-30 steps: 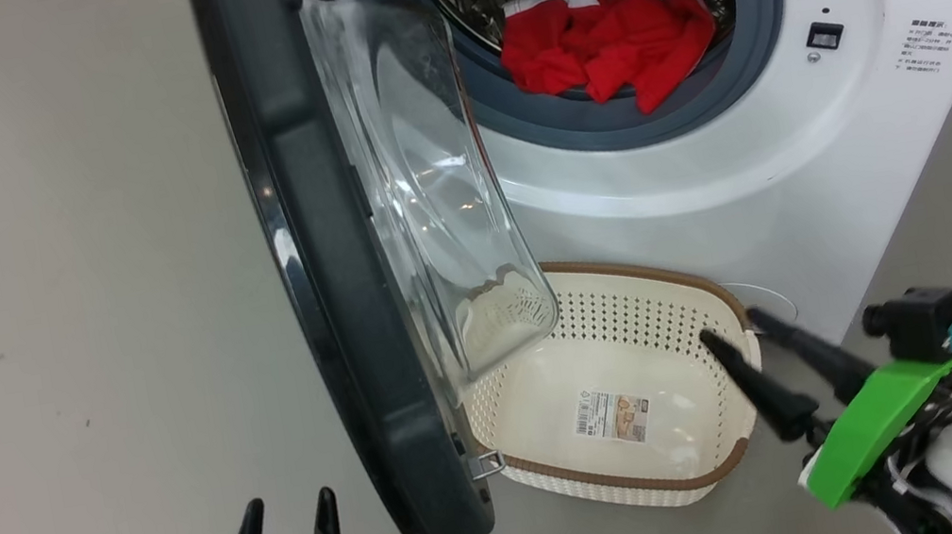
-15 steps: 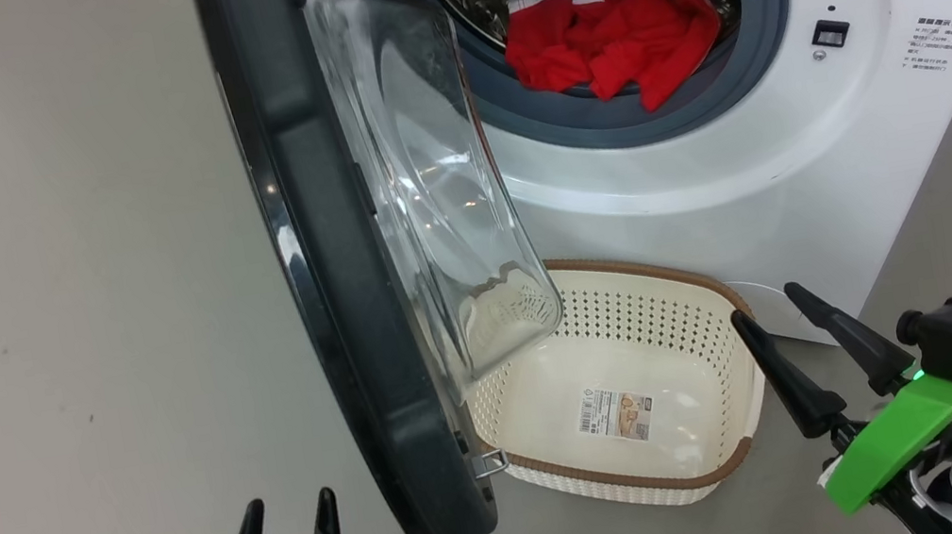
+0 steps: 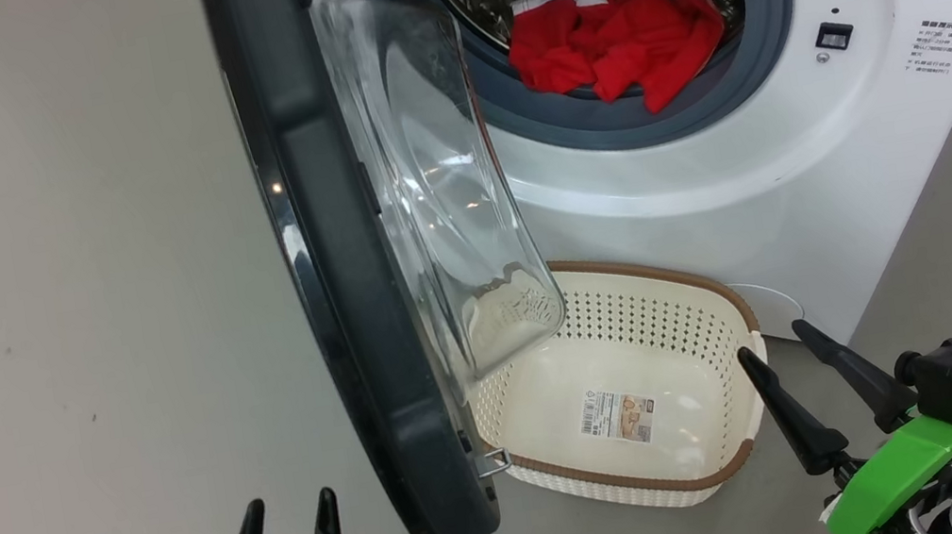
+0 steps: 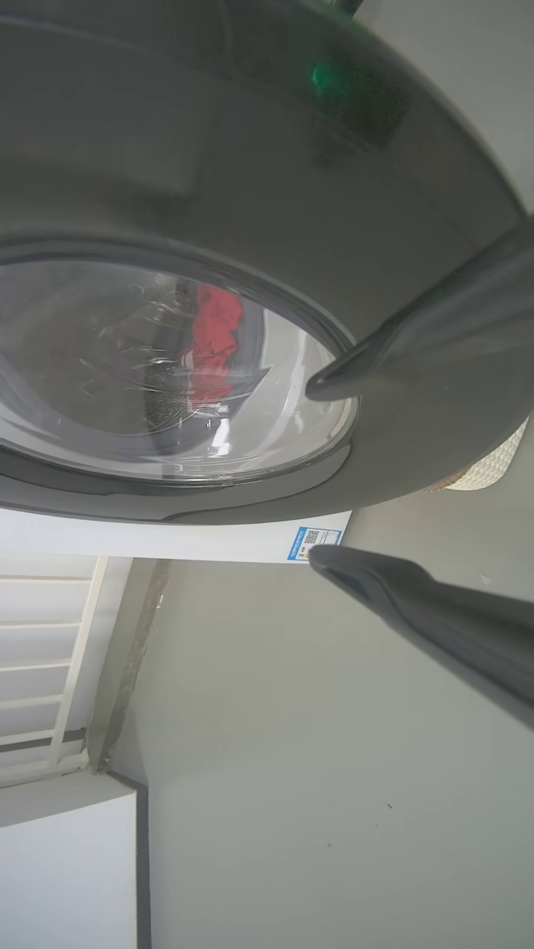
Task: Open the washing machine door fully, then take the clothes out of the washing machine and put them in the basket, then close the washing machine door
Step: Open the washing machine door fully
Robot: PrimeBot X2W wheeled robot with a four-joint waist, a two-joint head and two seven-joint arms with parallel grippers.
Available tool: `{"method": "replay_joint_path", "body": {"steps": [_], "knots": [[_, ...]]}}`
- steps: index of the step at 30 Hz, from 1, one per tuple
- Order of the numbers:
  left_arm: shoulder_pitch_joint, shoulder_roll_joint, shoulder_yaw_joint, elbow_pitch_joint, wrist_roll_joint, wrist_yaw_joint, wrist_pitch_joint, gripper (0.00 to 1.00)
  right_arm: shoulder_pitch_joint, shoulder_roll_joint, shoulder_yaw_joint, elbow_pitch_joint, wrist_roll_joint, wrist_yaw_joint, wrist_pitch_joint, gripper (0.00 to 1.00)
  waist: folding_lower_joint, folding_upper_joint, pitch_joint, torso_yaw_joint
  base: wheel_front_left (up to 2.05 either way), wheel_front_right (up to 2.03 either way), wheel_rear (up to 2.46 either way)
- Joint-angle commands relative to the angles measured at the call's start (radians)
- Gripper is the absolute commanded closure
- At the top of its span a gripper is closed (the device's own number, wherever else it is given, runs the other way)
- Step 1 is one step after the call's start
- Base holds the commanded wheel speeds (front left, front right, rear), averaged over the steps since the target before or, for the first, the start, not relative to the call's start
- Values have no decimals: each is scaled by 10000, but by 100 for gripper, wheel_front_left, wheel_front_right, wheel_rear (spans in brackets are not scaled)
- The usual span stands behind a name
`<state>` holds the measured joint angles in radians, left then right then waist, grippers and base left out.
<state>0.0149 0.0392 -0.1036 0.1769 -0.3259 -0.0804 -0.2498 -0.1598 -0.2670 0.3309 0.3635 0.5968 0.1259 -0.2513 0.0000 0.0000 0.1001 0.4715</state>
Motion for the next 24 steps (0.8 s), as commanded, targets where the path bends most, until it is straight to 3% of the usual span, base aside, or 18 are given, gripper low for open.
{"method": "replay_joint_path", "body": {"steps": [1,4,6,7,17,20,24], "knots": [[-330,110,343,-206,102,-74,-120,0,84,-46,101,-186,-135,48,-104,0,0,0,-8,-5,0,0,0],[-377,110,400,-268,82,-53,-120,0,100,-30,77,-186,-165,48,-104,0,0,0,-20,-10,0,0,0],[-451,110,572,-463,18,38,-120,79,104,-30,26,-185,-223,48,-104,0,0,0,-29,-15,0,0,0],[-496,110,699,-620,-52,100,-120,100,108,-23,12,-180,-247,48,-104,0,0,0,-34,-19,0,0,0],[-1076,110,1713,-3477,-634,605,-120,100,151,-3,-164,-243,-553,48,-104,0,0,0,-41,-41,0,0,0],[-1188,110,1340,-4729,-623,628,-120,100,129,-21,-189,-268,-662,48,-105,0,0,0,7,-79,0,0,0],[-1165,110,70,-5992,-407,439,-120,100,106,-13,-235,-297,-784,48,-105,0,0,0,62,-143,0,0,0]]}}
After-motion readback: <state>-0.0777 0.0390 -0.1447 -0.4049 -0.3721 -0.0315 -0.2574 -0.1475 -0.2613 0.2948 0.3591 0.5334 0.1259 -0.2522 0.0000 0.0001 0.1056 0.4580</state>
